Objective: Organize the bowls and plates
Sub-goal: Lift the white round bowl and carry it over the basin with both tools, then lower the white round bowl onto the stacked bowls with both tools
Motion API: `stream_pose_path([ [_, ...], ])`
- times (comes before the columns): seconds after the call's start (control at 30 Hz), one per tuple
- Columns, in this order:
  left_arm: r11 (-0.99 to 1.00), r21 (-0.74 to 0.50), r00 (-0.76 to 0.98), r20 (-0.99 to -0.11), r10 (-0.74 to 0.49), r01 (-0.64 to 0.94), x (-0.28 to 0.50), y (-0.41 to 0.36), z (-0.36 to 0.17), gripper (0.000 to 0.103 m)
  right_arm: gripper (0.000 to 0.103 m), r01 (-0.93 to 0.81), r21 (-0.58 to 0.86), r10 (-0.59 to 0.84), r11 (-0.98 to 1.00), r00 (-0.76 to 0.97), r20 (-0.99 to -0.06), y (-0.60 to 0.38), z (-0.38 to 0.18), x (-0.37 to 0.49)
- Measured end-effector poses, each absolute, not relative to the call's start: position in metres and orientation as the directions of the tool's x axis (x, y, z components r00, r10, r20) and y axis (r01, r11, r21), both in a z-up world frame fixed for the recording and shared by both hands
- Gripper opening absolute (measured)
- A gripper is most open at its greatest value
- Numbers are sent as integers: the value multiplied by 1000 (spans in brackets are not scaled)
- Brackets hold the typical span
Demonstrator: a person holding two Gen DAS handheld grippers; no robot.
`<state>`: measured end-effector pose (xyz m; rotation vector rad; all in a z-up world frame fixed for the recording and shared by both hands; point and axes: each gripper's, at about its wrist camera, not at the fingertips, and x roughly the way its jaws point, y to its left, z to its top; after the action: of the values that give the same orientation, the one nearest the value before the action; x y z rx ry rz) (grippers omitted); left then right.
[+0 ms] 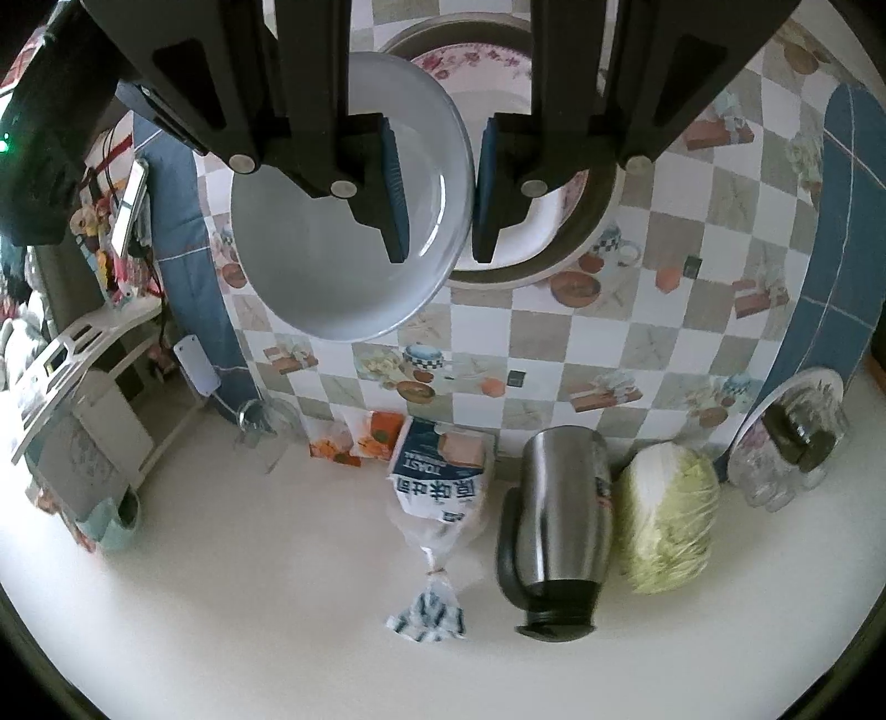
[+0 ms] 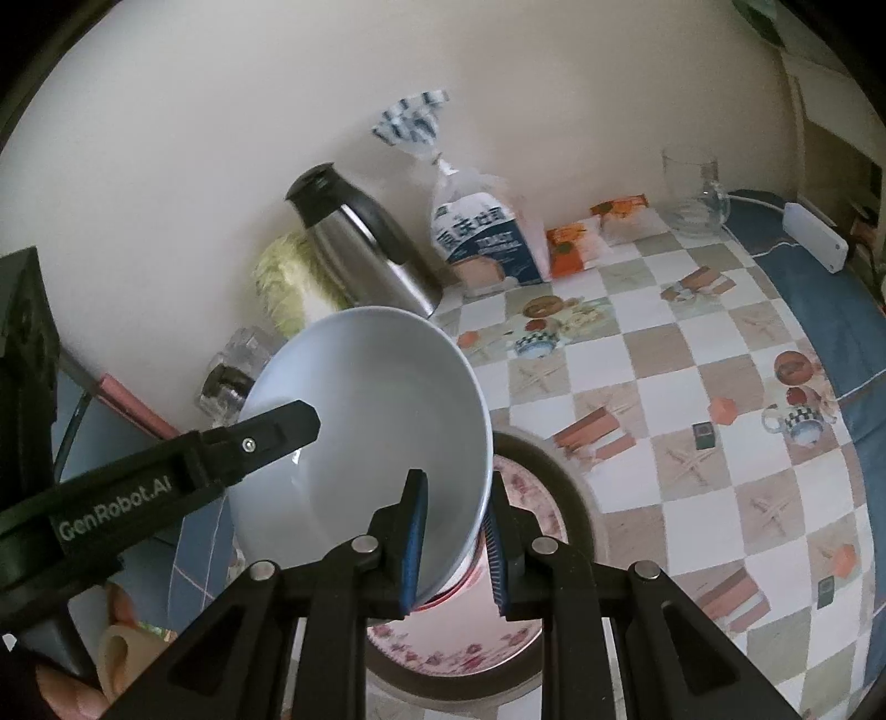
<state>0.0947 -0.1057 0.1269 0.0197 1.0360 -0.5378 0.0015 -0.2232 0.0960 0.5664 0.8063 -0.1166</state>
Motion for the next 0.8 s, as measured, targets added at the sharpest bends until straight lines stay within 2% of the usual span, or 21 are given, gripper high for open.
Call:
stream_pose_path([
  [0.3, 884, -289, 404, -806, -432, 367, 97, -72, 104, 24, 22, 278, 420, 137, 864, 672, -727, -200, 88, 15],
  [0.8, 888, -309, 419, -796, -437, 340, 100, -67, 78, 24, 24, 294, 347, 109, 891, 604, -790, -191, 64, 33],
])
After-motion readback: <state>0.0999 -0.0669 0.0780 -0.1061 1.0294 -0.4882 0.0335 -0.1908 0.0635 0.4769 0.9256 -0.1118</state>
